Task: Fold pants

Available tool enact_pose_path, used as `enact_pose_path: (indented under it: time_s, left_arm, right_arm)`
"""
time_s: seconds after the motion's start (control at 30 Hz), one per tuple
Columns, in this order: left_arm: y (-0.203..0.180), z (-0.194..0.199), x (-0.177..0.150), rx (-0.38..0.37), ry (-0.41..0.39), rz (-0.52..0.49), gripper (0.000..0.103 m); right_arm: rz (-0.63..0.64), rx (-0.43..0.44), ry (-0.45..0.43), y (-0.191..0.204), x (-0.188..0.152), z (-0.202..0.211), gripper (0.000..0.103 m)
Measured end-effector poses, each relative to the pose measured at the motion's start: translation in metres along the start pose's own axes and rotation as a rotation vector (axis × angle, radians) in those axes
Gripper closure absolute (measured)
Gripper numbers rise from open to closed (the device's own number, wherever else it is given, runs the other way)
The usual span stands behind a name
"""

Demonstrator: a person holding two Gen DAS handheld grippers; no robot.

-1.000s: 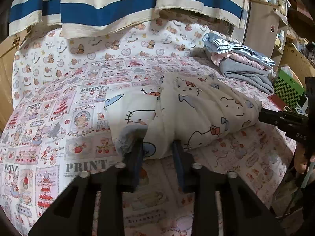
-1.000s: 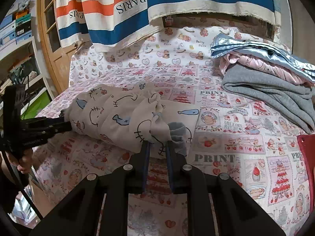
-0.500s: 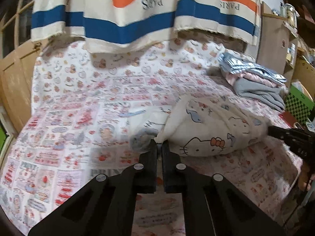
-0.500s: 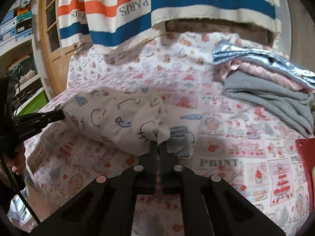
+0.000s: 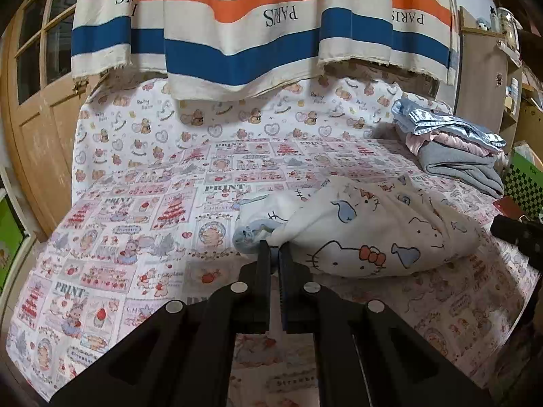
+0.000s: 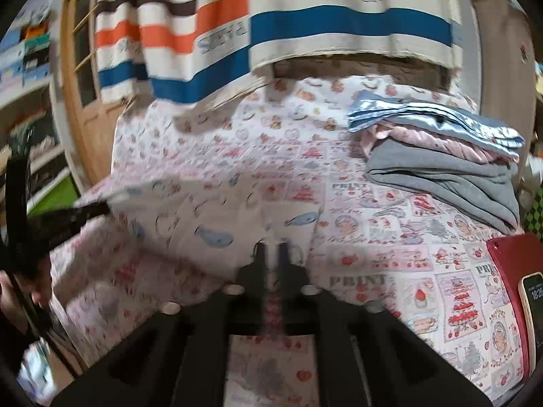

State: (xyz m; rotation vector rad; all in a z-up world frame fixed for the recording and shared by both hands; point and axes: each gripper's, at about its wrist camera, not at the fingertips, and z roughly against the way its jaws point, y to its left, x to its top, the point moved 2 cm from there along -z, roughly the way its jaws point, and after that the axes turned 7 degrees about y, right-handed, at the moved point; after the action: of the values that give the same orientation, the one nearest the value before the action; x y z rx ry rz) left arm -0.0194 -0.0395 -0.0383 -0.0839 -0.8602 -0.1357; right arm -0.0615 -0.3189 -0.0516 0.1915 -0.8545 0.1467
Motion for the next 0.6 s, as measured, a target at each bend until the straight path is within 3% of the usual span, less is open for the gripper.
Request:
enact_pose_path:
  time_s: [0.07,0.13,0.23,0.27,0.3,0.47,0.6]
  left_arm:
    - [0.001,0.001,0.000,-0.001,-0.002,0.005,0.099]
    - [0.000,0.002,0.000,0.000,-0.010,-0.003,0.099]
    - [-0.001,0.005,0.002,-0.002,-0.025,-0.008,0.099]
    - [-0.001,0.006,0.002,-0.002,-0.030,-0.006,0.099]
    - [-0.001,0.006,0.003,0.000,-0.035,0.000,0.099]
    - [0.005,0.013,0.006,0.055,-0.079,0.069,0.099]
    - [0.008,0.012,0.005,0.108,-0.086,0.081,0.099]
  right_arm:
    - [-0.003,-0.016,0.002,0.003,-0.002,-0.005,0.056]
    - [-0.018,0.000,0.048,0.000,-0.001,-0.016,0.065]
    - [-0.071,0.022,0.093,-0.009,-0.003,-0.030,0.068]
    - [-0.078,0.027,0.099,-0.010,-0.005,-0.033,0.079]
    - [-0.086,0.041,0.102,-0.012,-0.007,-0.035,0.102]
    - [-0.152,-0.013,0.013,-0.017,-0.004,-0.027,0.102]
    - [-0.143,-0.098,-0.004,-0.014,0.002,-0.025,0.103]
